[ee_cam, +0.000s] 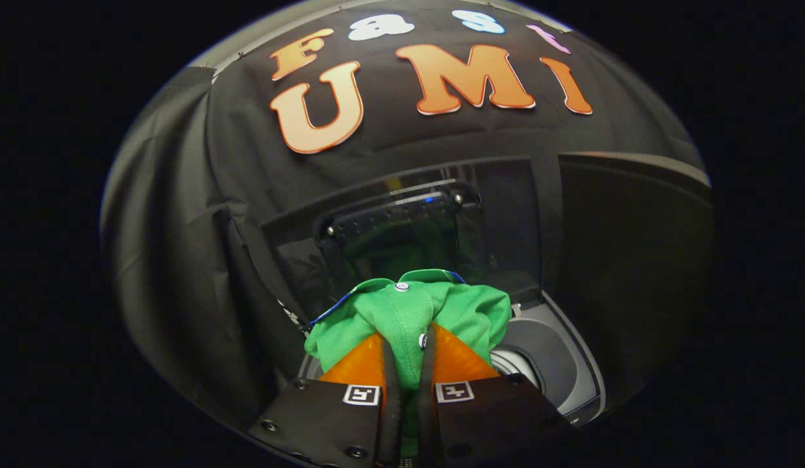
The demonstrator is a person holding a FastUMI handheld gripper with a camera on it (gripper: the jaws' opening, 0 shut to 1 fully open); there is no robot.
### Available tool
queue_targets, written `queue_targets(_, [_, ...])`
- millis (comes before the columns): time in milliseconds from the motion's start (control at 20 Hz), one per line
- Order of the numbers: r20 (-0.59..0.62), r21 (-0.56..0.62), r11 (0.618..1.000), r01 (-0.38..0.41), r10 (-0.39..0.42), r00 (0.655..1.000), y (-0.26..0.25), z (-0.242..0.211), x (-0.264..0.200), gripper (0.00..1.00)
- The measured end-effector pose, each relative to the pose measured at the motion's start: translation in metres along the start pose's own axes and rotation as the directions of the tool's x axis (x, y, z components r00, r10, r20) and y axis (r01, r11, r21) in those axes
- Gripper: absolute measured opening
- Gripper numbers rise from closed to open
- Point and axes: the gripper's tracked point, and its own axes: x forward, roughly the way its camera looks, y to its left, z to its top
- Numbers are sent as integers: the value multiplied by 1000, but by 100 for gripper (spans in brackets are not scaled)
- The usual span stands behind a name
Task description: Put the clothes into the washing machine and then close the washing machine lid.
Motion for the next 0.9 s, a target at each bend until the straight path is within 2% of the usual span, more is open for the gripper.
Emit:
queue_targets(300, [-134, 0, 999, 33, -33, 991, -9, -61, 37, 18])
queue_targets(500, [-246, 15, 996, 92, -86, 966, -22, -105, 44, 18])
queue_targets(750, [-370, 21, 984, 177, -156, 916, -37, -136, 43, 18])
queue_targets(900, [-437, 36, 983, 182, -148, 887, -41, -157, 40, 18])
